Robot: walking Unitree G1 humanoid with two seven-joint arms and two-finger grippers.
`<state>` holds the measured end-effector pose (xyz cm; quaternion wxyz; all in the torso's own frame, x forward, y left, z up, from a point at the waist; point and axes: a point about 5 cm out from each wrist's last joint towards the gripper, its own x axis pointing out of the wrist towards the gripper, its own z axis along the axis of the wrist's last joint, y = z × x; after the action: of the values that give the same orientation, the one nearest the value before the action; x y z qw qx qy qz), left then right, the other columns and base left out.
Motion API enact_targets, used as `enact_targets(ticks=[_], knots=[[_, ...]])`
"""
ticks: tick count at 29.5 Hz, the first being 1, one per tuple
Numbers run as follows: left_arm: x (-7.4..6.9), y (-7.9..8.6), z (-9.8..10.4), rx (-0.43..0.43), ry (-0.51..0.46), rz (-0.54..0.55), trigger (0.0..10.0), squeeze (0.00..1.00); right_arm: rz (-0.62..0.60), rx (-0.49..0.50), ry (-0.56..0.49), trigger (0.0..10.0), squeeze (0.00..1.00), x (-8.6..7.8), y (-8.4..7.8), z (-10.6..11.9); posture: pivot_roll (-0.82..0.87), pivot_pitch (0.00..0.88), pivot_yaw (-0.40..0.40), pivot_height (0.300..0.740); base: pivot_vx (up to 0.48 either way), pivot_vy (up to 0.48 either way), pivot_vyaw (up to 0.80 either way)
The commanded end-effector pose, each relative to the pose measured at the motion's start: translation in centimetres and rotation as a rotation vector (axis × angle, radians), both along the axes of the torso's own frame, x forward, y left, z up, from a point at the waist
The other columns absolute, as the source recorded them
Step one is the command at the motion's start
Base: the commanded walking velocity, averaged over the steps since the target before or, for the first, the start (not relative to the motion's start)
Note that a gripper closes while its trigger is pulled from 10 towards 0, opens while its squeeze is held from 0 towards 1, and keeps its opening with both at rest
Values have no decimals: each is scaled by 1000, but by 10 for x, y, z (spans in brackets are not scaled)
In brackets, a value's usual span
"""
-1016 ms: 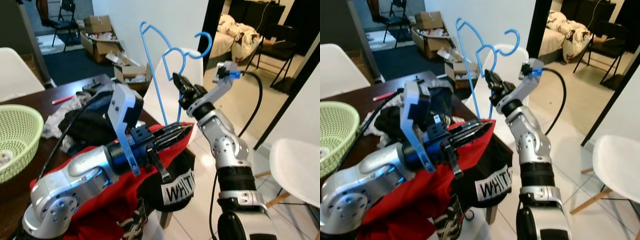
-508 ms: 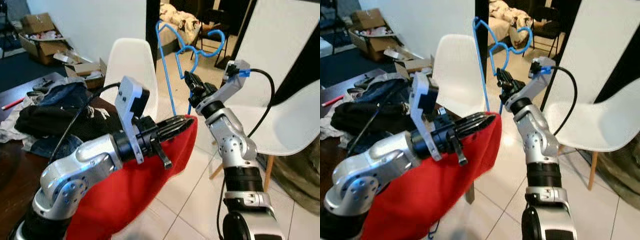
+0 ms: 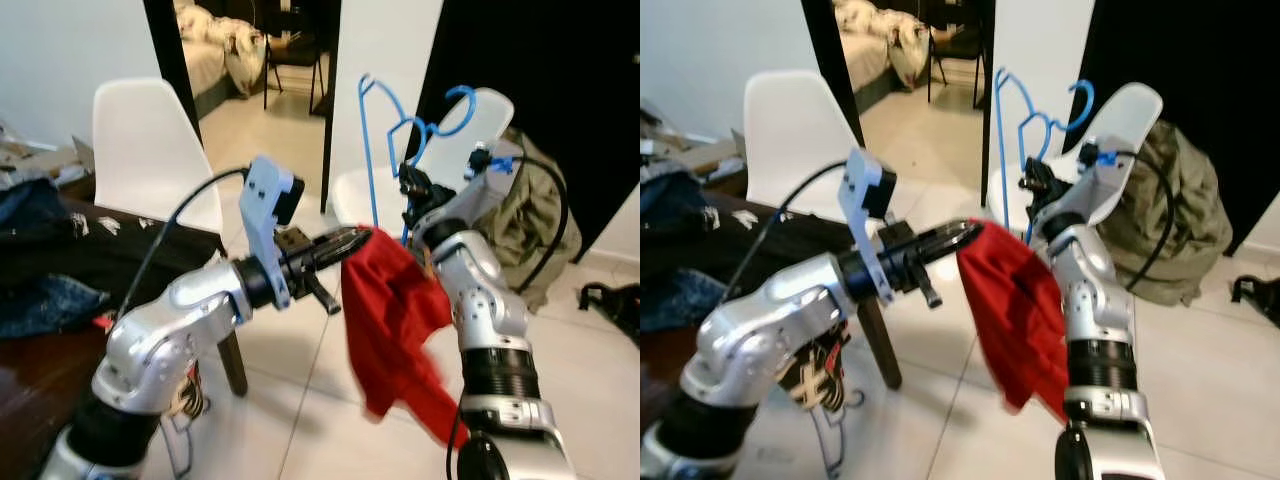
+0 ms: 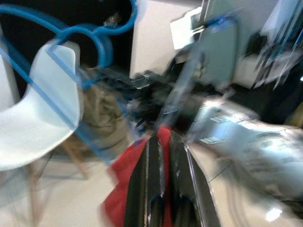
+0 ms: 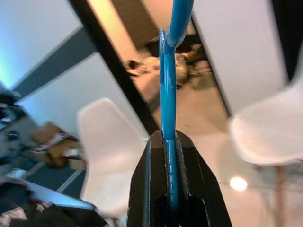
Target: Hang hanger
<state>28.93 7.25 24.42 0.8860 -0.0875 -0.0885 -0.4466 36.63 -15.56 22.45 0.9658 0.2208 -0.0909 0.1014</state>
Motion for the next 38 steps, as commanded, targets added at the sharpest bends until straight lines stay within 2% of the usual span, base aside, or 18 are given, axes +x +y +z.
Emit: enact_targets(ticks=[1,4,6,8,11,18,19,22,24,25,27,28,29,32,34,35,37,38], knots=[[10,7,-11,13,5,112,10000,0,-14,-20,-9,10000,0,0,2,2,37,0,4,740,0,0,-763],[15,11,-21,30,37,160,10000,0,-16,-31,6,10000,0,0,3,-2,37,0,4,740,0,0,-758],[21,18,-34,59,67,239,10000,0,-23,-48,29,10000,0,0,5,-9,29,0,2,740,0,0,-763],[21,18,-34,59,67,239,10000,0,-23,-48,29,10000,0,0,5,-9,29,0,2,740,0,0,-763],[25,23,-39,69,80,296,10000,0,-30,-60,43,10000,0,-1,5,-13,23,0,3,740,0,0,-760],[30,24,-49,121,58,343,10000,0,-24,-79,37,10000,0,-5,3,-14,-7,0,18,740,0,0,-760],[36,34,-49,156,29,373,10000,0,3,-106,3,10000,0,-10,-6,-10,-20,0,19,740,0,0,-763],[39,39,-47,162,15,385,10000,0,13,-119,-8,10000,0,-12,-11,-8,-20,1,18,740,0,0,-763],[44,53,-34,192,-49,400,10000,0,20,-161,-18,10000,0,-16,-28,-6,-16,10,10,740,0,0,-756],[44,53,-34,192,-49,400,10000,0,20,-161,-18,10000,0,-16,-28,-6,-16,10,10,740,0,0,-756],[48,65,-13,263,-169,389,10000,0,33,-205,-26,10000,0,-21,-48,-3,-14,13,4,740,0,0,-763],[48,65,-13,263,-169,389,10000,0,33,-205,-26,10000,0,-21,-48,-3,-14,13,4,740,0,0,-763],[49,68,-4,286,-213,380,10000,0,42,-224,-33,10000,0,-24,-55,-1,-15,15,5,740,0,0,-756],[49,71,8,302,-266,361,10000,0,77,-250,-43,10000,0,-28,-60,1,-19,15,7,740,0,0,-756],[50,75,30,329,-360,326,10000,0,166,-317,-54,10000,0,-37,-65,3,-21,17,7,740,0,0,-756],[50,75,30,329,-360,326,10000,0,166,-317,-54,10000,0,-37,-65,3,-21,17,7,740,0,0,-756],[51,77,45,360,-430,309,10000,0,268,-372,-55,10000,0,-47,-65,0,-24,19,10,740,0,0,-763],[51,77,45,360,-430,309,10000,0,268,-372,-55,10000,0,-47,-65,0,-24,19,10,740,0,0,-763]])
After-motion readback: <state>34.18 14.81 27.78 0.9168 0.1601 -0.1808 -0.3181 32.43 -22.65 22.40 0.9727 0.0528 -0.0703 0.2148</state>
